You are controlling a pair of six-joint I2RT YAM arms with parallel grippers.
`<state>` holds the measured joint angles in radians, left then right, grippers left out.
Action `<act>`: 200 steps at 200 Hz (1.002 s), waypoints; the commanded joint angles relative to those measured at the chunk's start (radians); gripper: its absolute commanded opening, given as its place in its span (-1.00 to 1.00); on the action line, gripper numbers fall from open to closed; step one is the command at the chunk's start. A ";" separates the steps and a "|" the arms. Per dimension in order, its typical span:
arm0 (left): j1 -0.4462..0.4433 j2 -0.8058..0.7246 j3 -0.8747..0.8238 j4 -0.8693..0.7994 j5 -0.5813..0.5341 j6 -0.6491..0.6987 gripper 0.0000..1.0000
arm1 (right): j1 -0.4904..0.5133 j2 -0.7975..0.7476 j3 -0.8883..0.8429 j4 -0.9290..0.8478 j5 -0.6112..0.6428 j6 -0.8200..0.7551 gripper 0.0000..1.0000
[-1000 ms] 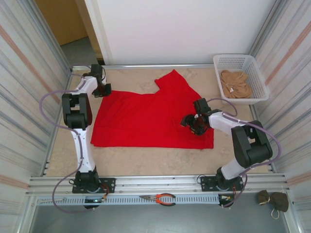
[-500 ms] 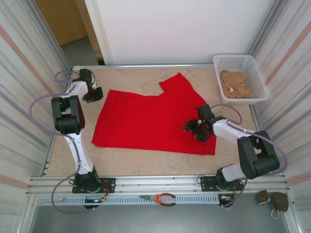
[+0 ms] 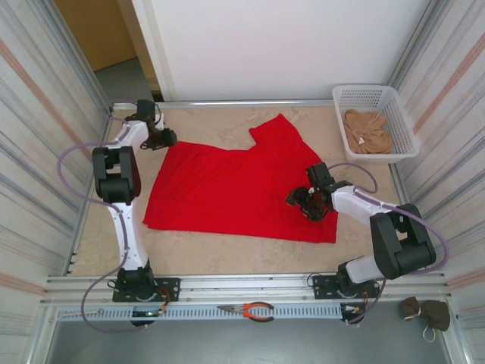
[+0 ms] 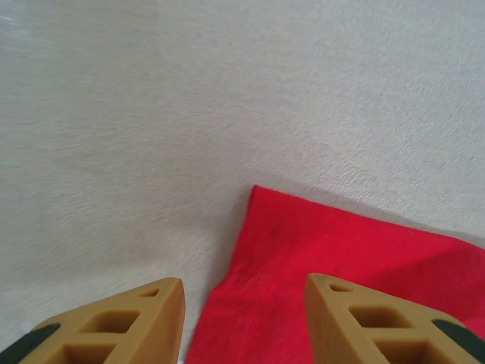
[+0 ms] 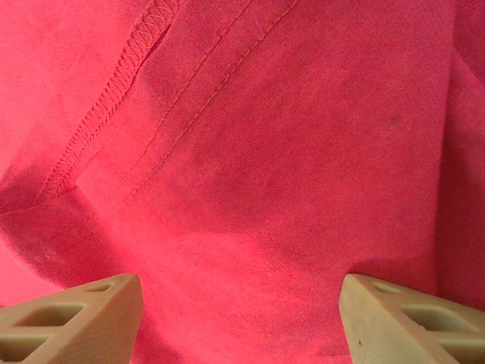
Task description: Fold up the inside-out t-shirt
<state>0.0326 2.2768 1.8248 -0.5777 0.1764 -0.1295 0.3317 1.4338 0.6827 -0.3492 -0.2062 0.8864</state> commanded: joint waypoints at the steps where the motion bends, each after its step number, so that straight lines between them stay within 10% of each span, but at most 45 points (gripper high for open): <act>1: -0.006 0.039 0.062 -0.042 0.006 0.022 -0.08 | -0.010 0.027 -0.006 -0.074 0.024 -0.015 0.38; 29: -0.016 0.076 0.131 -0.080 0.007 0.027 -0.17 | -0.014 0.027 -0.007 -0.077 0.024 -0.020 0.38; 74: -0.022 0.096 0.161 -0.121 0.018 0.017 -1.00 | -0.022 0.013 -0.009 -0.086 0.016 -0.030 0.38; 200: 0.119 -0.217 -0.184 0.003 0.046 -0.081 -1.00 | -0.027 -0.024 -0.031 -0.097 -0.010 -0.052 0.36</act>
<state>0.1501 2.1326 1.6676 -0.6033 0.2016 -0.2005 0.3023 1.4120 0.6693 -0.3759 -0.2142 0.8532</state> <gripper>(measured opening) 0.059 0.682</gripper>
